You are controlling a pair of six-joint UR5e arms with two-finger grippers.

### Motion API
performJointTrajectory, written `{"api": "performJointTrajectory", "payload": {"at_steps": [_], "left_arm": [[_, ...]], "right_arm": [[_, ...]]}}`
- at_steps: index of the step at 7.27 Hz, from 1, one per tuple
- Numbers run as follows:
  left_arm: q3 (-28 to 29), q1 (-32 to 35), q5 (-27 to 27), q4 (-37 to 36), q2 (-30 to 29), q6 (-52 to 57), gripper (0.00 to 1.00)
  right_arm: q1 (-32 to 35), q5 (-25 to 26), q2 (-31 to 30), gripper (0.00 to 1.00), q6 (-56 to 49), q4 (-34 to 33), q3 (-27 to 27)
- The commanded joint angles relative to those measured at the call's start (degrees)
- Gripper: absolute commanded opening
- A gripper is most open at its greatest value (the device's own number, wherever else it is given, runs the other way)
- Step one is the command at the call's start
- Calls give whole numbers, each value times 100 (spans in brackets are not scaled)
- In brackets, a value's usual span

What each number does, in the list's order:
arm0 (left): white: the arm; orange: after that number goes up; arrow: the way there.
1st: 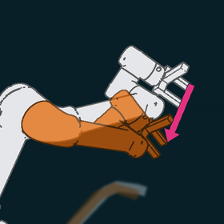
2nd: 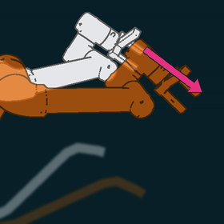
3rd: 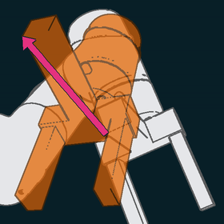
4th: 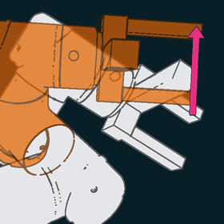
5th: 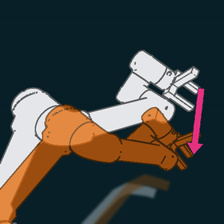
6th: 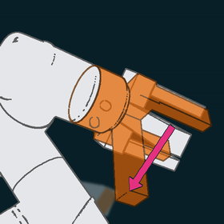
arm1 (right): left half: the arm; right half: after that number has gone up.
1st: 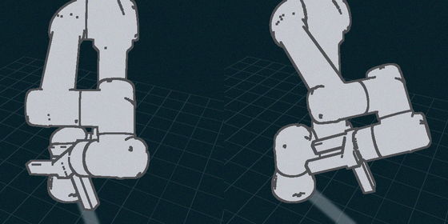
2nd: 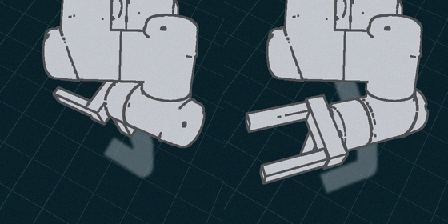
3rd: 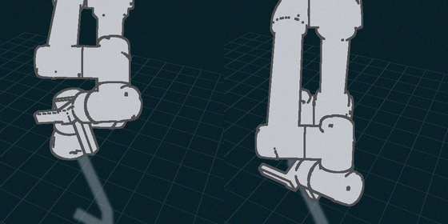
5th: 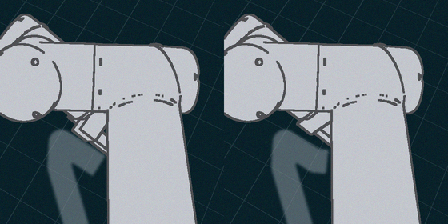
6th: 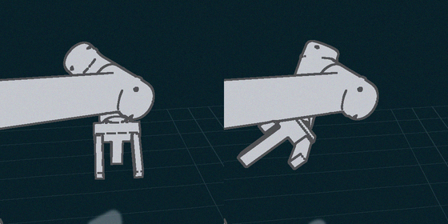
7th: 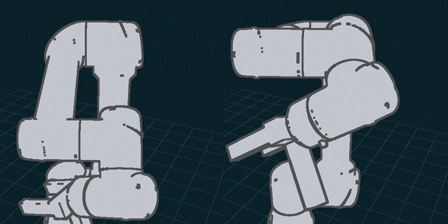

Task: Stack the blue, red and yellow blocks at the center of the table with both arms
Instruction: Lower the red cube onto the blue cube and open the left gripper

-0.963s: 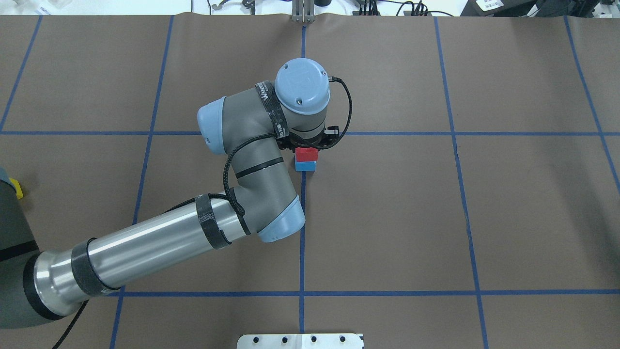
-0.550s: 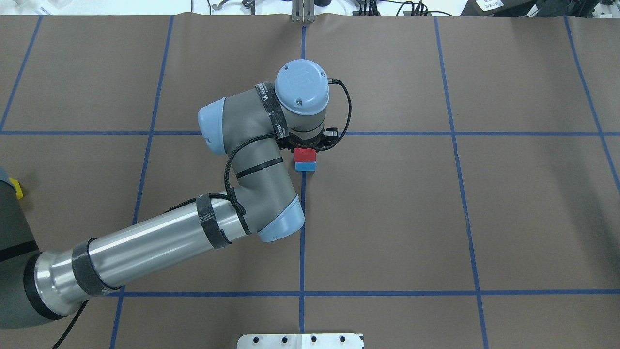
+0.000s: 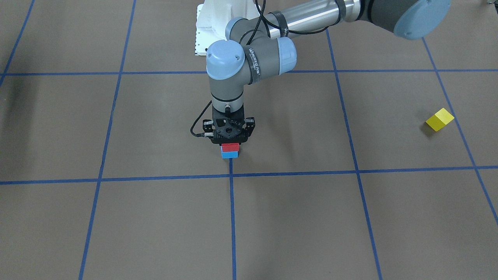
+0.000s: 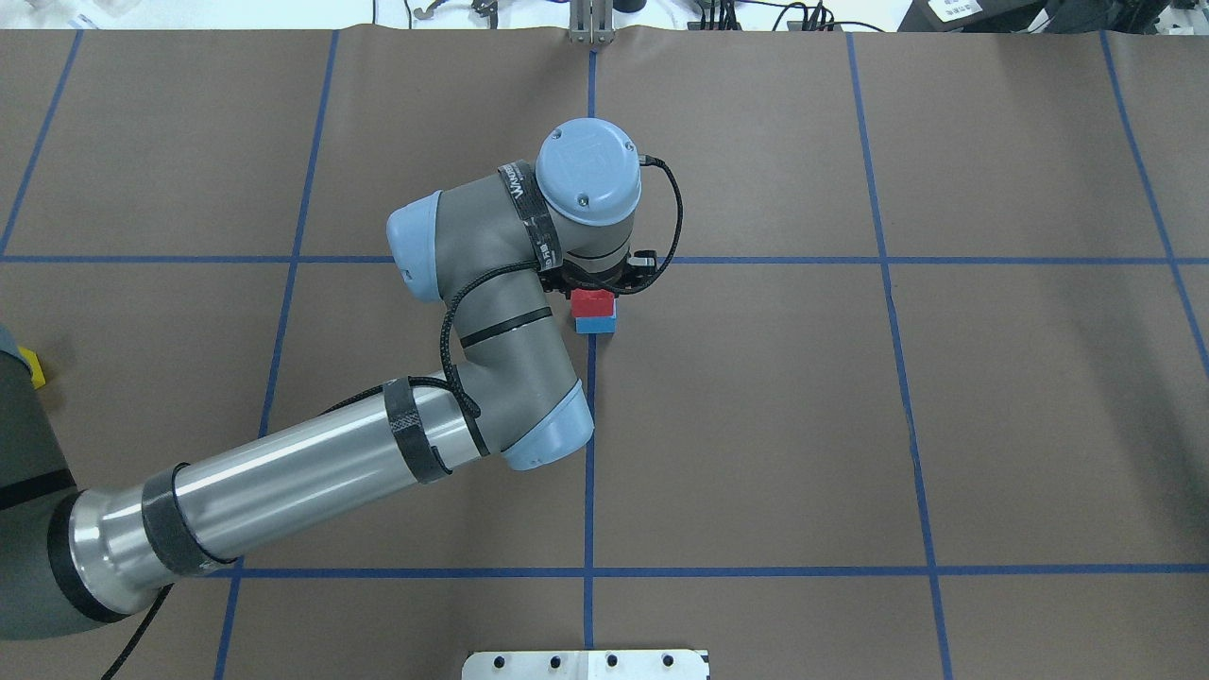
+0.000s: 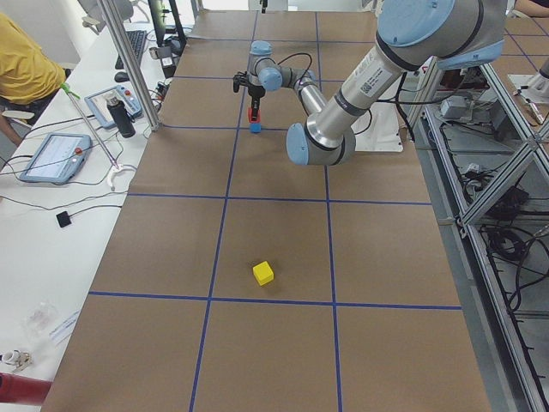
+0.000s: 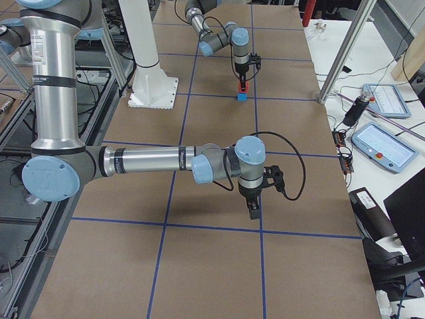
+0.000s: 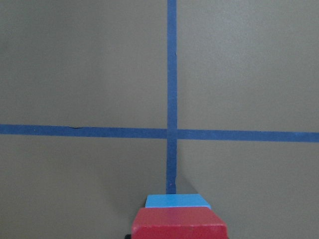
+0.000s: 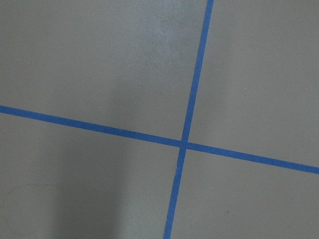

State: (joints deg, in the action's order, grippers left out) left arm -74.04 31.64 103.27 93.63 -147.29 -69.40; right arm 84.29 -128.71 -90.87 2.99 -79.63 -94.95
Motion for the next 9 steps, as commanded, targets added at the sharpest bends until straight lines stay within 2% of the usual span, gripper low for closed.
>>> {"api": "performJointTrajectory", "payload": {"at_steps": [1,3,4,6,7,8,9], "left_arm": [[4,0,0,-2,-10,-21,1],[4,0,0,-2,-19,-21,5],[4,0,0,-2,-19,-21,28],[21,0,0,-2,-10,-12,47],[30,-9,0,7,-10,-12,52],[39,0,-9,76,-1,-12,68],[74,-9,-9,225,8,-12,88]], "right_arm": [[0,4,7,99,0,0,2],[8,4,-1,99,0,0,2],[0,4,-1,99,0,0,2],[0,4,7,99,0,0,11],[0,4,7,99,0,0,11],[0,4,7,99,0,0,2],[0,-5,7,99,0,0,2]]}}
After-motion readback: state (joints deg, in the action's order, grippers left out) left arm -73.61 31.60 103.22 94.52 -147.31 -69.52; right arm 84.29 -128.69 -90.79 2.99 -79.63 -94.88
